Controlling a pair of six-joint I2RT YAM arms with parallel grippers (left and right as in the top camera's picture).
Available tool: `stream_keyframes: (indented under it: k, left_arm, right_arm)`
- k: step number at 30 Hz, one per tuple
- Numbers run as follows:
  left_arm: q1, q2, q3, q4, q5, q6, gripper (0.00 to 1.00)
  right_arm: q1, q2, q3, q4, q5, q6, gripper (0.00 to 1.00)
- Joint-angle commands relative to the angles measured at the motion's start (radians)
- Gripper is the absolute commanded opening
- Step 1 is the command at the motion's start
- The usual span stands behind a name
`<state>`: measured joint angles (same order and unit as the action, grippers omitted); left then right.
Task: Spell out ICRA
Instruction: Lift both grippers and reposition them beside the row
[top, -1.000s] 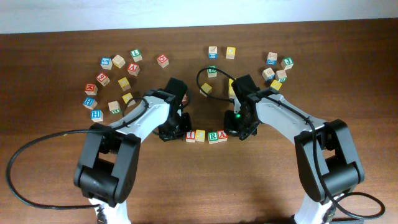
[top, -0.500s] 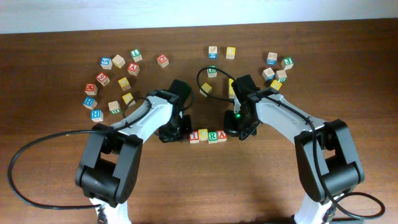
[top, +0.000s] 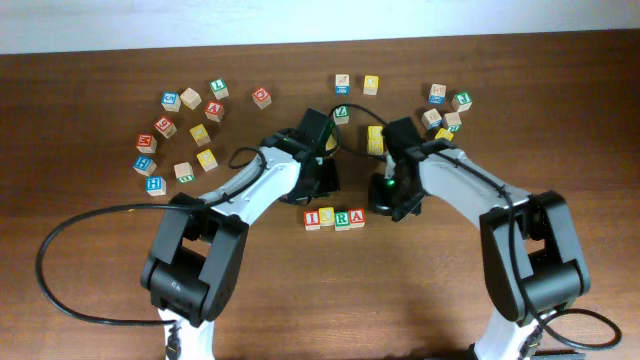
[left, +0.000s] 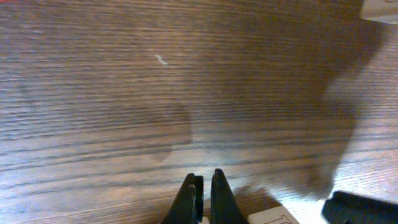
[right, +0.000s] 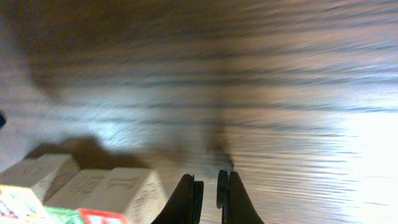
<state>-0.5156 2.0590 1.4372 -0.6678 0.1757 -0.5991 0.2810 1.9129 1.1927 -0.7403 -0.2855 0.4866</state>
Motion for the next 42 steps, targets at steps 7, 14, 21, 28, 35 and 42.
stream_keyframes:
  k: [7, 14, 21, 28, 35, 42]
  left_arm:
    - [-0.006, 0.013, 0.012, -0.039, 0.004, -0.016, 0.00]
    - [-0.024, 0.013, 0.012, -0.074, 0.015, -0.015, 0.00]
    - [-0.038, 0.013, 0.011, -0.082, 0.015, -0.015, 0.00]
    - [-0.038, 0.013, 0.011, -0.104, 0.015, -0.015, 0.00]
    - [-0.038, 0.013, 0.011, -0.103, 0.006, -0.014, 0.00]
    - [0.034, 0.013, 0.138, -0.195, -0.016, 0.013, 0.00]
  right_arm:
    - [-0.142, 0.011, -0.005, -0.018, 0.014, -0.045, 0.05]
    - [-0.146, 0.012, -0.005, -0.019, 0.014, -0.045, 0.05]
    - [-0.145, 0.012, -0.005, -0.023, 0.013, -0.045, 0.05]
    - [-0.145, 0.011, -0.005, -0.027, 0.013, -0.045, 0.05]
    - [-0.145, 0.012, -0.005, -0.027, 0.013, -0.045, 0.05]
    - [-0.141, 0.012, -0.005, -0.042, 0.008, -0.045, 0.05]
